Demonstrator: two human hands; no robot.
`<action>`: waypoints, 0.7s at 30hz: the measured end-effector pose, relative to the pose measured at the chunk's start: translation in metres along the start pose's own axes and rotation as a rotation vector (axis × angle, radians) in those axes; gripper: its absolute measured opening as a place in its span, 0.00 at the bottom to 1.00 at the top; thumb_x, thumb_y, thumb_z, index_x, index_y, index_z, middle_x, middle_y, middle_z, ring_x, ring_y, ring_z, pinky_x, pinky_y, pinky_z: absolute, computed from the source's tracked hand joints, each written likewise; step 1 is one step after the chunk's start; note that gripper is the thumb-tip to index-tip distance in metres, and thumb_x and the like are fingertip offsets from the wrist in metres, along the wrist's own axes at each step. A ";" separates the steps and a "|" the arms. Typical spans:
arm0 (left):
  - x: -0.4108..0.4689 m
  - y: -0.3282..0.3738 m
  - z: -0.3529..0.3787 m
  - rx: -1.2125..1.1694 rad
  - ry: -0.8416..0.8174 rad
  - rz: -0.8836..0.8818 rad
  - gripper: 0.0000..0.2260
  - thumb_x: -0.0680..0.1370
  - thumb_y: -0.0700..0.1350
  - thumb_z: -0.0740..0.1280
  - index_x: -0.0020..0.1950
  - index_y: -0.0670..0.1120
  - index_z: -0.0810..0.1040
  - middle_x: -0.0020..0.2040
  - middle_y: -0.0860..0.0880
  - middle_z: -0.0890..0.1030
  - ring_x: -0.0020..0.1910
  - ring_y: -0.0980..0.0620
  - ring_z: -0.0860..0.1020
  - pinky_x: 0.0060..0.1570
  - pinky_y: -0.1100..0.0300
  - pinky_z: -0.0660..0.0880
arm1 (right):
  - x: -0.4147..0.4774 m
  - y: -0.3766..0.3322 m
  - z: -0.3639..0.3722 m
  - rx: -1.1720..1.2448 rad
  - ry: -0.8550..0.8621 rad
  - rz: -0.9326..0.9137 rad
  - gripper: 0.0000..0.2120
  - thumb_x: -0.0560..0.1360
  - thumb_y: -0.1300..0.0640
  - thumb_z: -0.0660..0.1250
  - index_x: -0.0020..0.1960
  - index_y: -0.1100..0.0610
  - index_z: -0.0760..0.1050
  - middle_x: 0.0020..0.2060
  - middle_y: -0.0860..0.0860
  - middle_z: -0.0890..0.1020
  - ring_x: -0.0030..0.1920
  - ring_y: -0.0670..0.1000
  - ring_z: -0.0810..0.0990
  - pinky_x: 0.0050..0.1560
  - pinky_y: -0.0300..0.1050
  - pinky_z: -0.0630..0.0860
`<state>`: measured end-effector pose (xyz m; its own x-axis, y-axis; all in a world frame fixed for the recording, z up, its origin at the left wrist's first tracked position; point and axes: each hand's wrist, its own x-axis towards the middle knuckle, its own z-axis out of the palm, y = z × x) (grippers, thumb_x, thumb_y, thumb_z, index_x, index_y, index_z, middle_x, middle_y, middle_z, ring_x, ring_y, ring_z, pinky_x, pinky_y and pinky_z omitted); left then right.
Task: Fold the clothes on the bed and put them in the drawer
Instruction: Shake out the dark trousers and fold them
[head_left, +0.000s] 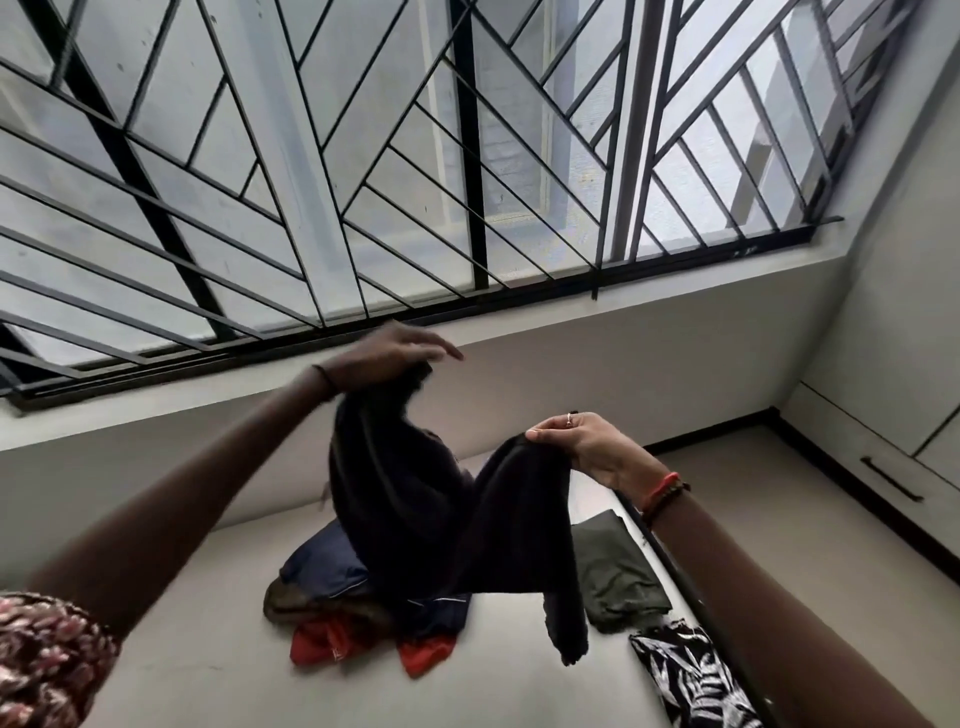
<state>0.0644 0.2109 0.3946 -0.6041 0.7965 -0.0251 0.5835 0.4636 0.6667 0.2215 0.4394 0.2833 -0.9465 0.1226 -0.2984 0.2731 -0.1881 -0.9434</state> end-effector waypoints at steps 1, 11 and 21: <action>-0.004 0.012 0.018 0.045 -0.089 0.015 0.12 0.80 0.49 0.63 0.61 0.49 0.80 0.58 0.56 0.80 0.53 0.65 0.77 0.55 0.70 0.71 | 0.000 0.000 0.007 -0.017 0.003 -0.020 0.00 0.71 0.65 0.71 0.42 0.62 0.80 0.33 0.51 0.83 0.34 0.45 0.82 0.38 0.35 0.78; 0.010 0.011 0.104 -0.076 -0.368 -0.081 0.14 0.79 0.49 0.65 0.56 0.40 0.79 0.41 0.50 0.78 0.34 0.63 0.75 0.38 0.68 0.73 | -0.004 0.000 0.022 -0.094 0.045 -0.136 0.03 0.71 0.64 0.71 0.44 0.64 0.81 0.32 0.52 0.82 0.32 0.45 0.80 0.34 0.33 0.75; 0.034 0.047 0.071 0.901 -0.452 0.085 0.16 0.73 0.64 0.66 0.53 0.55 0.79 0.46 0.50 0.82 0.46 0.48 0.78 0.45 0.58 0.72 | 0.001 0.014 0.034 -0.077 0.056 -0.252 0.02 0.73 0.61 0.71 0.44 0.59 0.80 0.35 0.50 0.82 0.36 0.44 0.79 0.38 0.35 0.74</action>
<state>0.1100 0.2873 0.3723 -0.3881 0.8265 -0.4078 0.9205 0.3697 -0.1268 0.2184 0.4042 0.2751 -0.9759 0.2101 -0.0585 0.0446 -0.0701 -0.9965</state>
